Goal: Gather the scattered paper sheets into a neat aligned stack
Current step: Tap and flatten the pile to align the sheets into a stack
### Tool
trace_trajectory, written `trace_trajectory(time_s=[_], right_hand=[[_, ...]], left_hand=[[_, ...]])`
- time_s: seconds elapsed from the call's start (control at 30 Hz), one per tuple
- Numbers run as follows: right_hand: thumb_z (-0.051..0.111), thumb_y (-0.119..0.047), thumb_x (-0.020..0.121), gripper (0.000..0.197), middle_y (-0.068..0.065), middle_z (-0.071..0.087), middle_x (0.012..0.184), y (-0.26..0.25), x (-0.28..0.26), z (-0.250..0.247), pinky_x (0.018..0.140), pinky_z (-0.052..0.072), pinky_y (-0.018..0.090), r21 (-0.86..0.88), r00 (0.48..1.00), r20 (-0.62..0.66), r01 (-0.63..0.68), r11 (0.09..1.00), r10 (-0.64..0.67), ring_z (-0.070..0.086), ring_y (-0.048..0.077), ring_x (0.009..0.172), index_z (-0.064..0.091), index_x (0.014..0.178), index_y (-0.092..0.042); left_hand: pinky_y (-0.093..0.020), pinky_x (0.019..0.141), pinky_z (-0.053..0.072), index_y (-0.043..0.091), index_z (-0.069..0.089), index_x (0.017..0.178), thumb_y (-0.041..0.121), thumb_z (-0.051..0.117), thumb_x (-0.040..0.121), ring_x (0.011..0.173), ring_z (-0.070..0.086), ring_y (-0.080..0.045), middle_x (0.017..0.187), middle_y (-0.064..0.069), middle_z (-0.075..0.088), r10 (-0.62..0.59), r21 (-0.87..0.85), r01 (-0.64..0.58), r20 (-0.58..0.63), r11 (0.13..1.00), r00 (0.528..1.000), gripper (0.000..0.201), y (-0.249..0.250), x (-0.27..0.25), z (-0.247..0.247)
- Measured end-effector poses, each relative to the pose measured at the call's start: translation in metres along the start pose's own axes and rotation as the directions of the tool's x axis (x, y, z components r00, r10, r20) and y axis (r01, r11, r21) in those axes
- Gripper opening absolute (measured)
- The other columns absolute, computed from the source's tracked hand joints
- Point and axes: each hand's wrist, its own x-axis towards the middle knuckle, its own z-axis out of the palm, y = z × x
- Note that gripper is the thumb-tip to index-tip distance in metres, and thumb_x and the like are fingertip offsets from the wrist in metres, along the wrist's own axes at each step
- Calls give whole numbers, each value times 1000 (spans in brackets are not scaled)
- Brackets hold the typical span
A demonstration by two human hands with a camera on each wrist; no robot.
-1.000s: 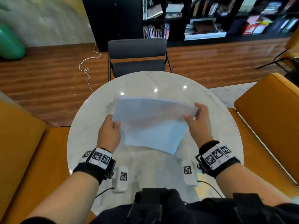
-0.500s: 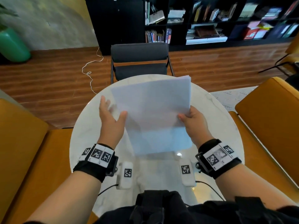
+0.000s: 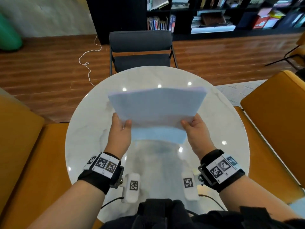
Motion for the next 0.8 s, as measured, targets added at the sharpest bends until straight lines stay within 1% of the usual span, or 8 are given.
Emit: trace_trajectory(time_s=[0.1,0.27,0.37,0.5,0.57,0.63,0.73,0.8], right_hand=[[49,-5,93,36,-2,66,115,45,-11,2,100,44,37,-243,994,-12,-112,963,112,59,23,116,55,123,-22],[50,-3,91,33,-1,63,111,41,-2,5,86,37,21,-307,998,-27,-68,949,62,56,14,104,55,122,-14],[47,-2,93,31,-2,59,106,50,7,10,75,33,15,-373,997,-9,-69,925,70,53,15,100,55,122,-10],[45,-5,94,23,6,59,98,76,12,10,76,36,27,-431,983,-42,-177,885,177,57,29,101,52,116,-5],[46,-6,94,15,13,59,92,75,22,6,67,38,30,-453,984,-42,-175,874,175,56,29,88,50,107,-1],[45,-7,94,8,9,50,79,71,32,3,58,35,29,-495,982,-38,-178,850,184,48,23,71,46,97,1],[43,-6,91,4,1,47,74,75,41,-1,56,35,27,-549,949,-42,-283,787,311,46,21,70,45,94,-5],[43,-5,89,26,5,56,91,82,44,-1,64,44,27,-547,914,-36,-357,757,405,52,23,82,46,115,-7]], left_hand=[[-25,85,37,8,39,125,8,41,96,111,56,-29,103,-2,57,-164,177,149,76,973,984,29,-51,-12,12],[-13,81,34,6,40,127,4,42,96,101,53,-16,108,-1,57,-129,180,130,-15,975,991,31,-61,-5,12],[-18,83,32,-1,35,133,8,41,97,108,53,-21,109,-6,55,-198,300,188,2,935,980,38,-73,0,14],[-29,75,34,-5,37,127,14,40,98,101,58,-35,94,-15,54,-267,487,212,46,848,963,35,-87,0,16],[-31,73,36,-4,34,129,14,40,98,98,58,-36,92,-14,53,-273,501,212,49,839,961,37,-85,7,17],[-33,72,38,-1,36,125,15,39,96,94,57,-37,93,-15,54,-291,490,230,51,841,955,33,-83,13,19],[-38,83,48,10,37,125,16,40,91,100,59,-35,114,-14,60,-379,466,310,59,829,924,35,-85,12,27],[-36,91,47,19,34,133,16,44,88,107,59,-29,128,-8,58,-423,428,353,79,832,903,46,-92,7,31]])
